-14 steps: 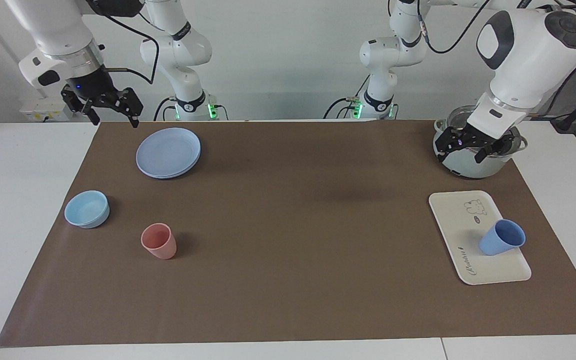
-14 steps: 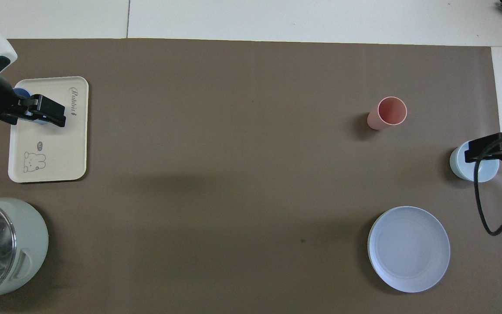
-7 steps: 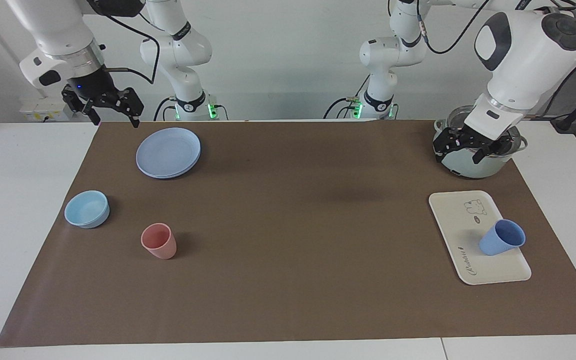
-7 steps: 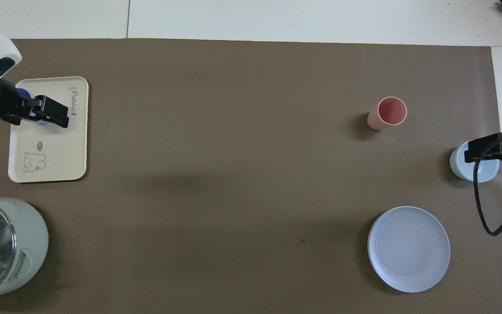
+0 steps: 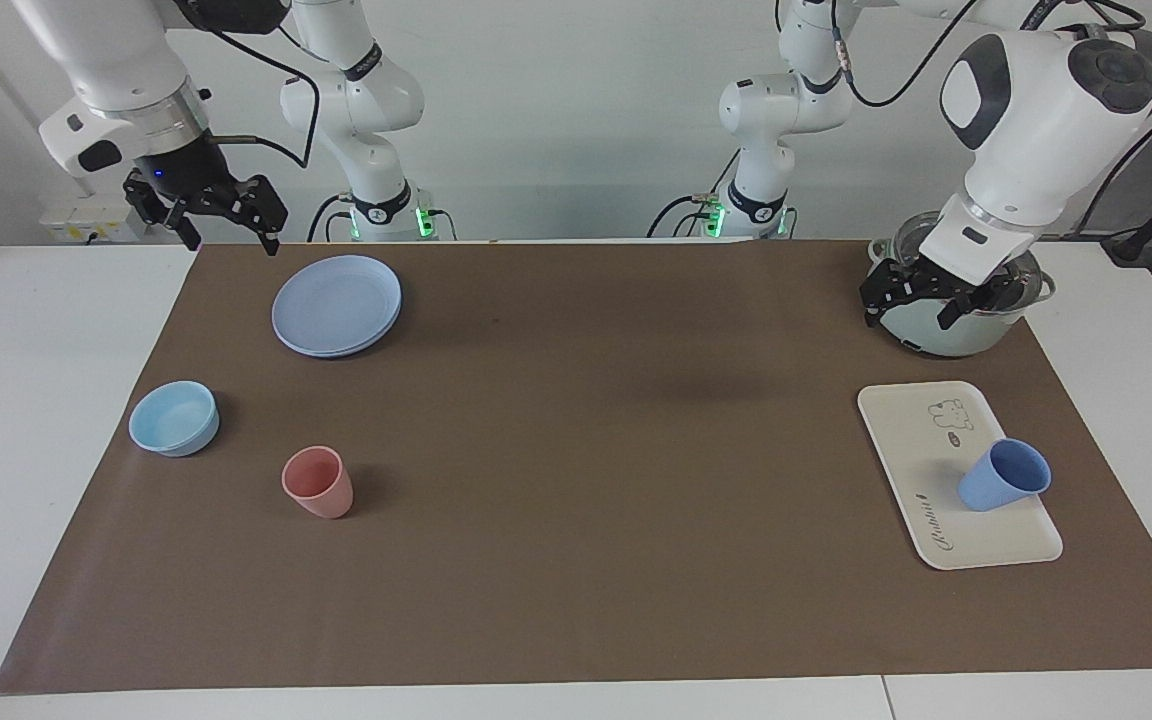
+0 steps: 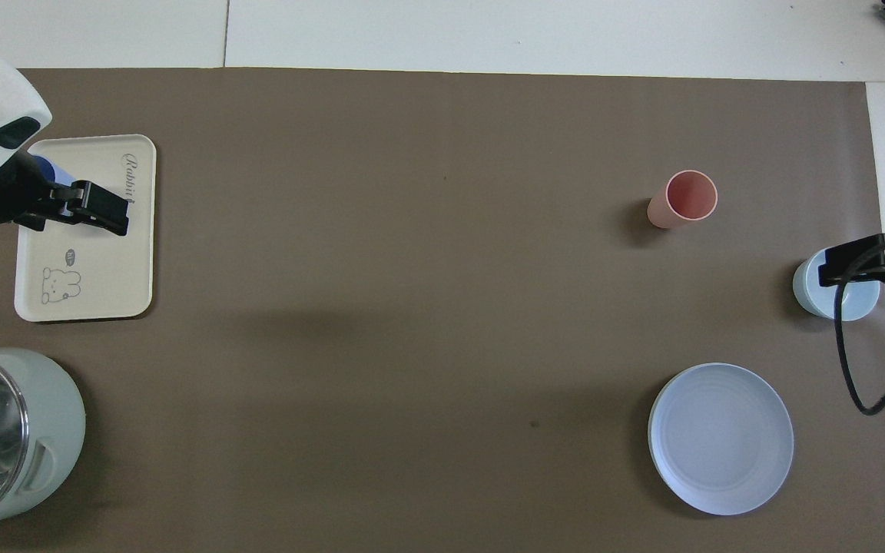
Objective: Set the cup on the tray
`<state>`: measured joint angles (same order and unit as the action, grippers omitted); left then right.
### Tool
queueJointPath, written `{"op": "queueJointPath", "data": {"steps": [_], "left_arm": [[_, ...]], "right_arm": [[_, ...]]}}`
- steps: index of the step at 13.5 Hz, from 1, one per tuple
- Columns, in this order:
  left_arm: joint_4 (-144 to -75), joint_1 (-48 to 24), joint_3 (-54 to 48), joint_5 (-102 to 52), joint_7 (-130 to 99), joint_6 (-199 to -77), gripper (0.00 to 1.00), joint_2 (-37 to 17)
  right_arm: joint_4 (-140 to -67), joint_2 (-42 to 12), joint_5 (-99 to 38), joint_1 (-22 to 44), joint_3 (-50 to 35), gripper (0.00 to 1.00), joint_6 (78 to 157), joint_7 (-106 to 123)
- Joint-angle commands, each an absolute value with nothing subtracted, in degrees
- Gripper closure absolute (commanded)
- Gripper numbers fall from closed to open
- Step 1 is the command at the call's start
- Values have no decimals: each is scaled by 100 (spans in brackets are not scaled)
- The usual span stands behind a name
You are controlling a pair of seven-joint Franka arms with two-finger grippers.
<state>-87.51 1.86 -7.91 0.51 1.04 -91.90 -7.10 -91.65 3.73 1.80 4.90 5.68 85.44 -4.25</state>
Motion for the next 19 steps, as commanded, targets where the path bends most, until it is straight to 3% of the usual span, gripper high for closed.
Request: {"op": "queueJointPath", "data": {"steps": [1, 7, 12, 19], "left_arm": [[-9070, 80, -747, -26, 141, -9360, 0, -448], [-9070, -88, -747, -18, 132, -9343, 0, -334], [-9562, -88, -747, -26, 132, -9325, 0, 263], [-9545, -53, -738, -26, 88, -9316, 0, 255]], "right_arm": [[-9193, 404, 185, 448, 527, 0, 8490, -352], [-9193, 404, 185, 448, 527, 0, 8490, -352], [-9193, 404, 185, 448, 527, 0, 8490, -352], [-9193, 404, 185, 448, 527, 0, 8490, -352]]}}
